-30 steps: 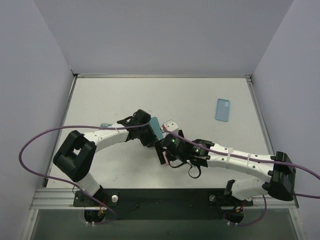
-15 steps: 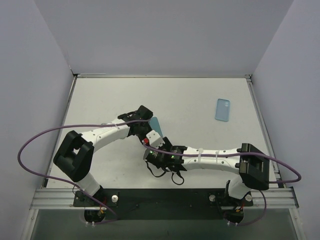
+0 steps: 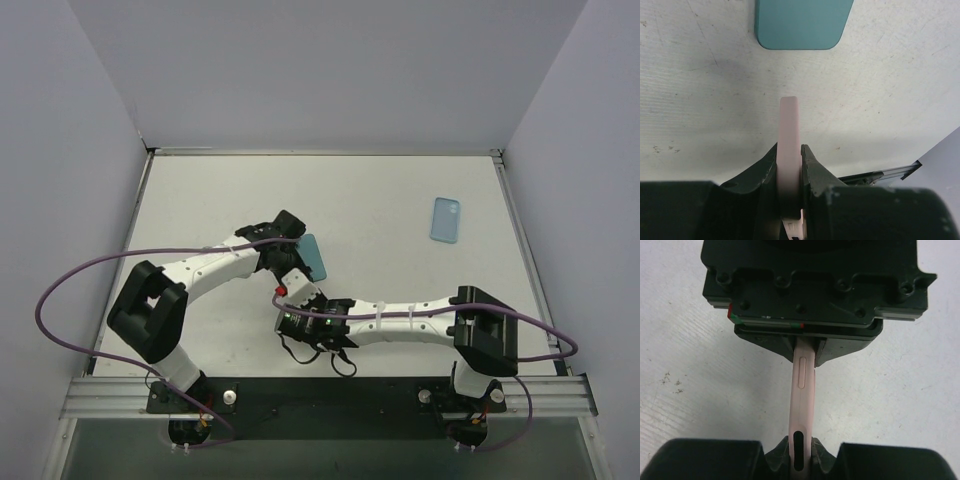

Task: Take the phone out of the phone case
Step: Pick up the phone at the center of the board, then remove the phone case from the phone.

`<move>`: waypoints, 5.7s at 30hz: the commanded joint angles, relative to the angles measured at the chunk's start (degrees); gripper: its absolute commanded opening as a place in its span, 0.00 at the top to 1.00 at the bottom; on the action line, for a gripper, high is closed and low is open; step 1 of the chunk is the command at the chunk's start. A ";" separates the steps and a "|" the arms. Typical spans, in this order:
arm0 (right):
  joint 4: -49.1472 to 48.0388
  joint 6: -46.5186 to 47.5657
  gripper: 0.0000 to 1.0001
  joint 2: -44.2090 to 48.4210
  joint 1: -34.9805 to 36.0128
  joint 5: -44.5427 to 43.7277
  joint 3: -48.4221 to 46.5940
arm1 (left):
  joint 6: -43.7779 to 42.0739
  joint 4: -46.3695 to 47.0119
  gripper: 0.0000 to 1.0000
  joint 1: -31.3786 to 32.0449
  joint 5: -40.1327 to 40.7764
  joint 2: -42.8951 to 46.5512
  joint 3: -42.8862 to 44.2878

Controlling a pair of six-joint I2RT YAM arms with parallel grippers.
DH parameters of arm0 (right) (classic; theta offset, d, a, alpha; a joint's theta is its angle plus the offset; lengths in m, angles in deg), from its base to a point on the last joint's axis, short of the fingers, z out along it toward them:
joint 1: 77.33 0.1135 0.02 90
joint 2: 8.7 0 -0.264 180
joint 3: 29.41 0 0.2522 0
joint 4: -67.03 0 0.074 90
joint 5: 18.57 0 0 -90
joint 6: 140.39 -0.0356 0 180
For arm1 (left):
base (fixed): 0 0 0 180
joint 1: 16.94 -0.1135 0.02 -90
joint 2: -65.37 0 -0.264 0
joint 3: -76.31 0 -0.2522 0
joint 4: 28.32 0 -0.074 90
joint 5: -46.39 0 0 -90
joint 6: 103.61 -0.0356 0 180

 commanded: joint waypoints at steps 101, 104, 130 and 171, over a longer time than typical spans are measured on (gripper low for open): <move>-102.67 -62.64 0.60 18.06 -38.70 67.33 40.31 | 15.93 85.71 1.00 -17.93 -17.48 29.02 -38.59; -108.75 -65.64 0.69 13.92 -38.53 67.33 40.40 | 15.84 85.00 1.00 -18.11 -17.57 29.46 -38.41; -115.55 -68.11 0.77 11.28 -35.98 66.71 37.94 | 15.84 81.05 1.00 -19.78 -17.57 31.31 -36.65; -115.55 -89.11 1.00 11.46 -39.22 57.22 6.83 | 28.84 127.63 1.00 -21.71 -10.89 22.26 -27.61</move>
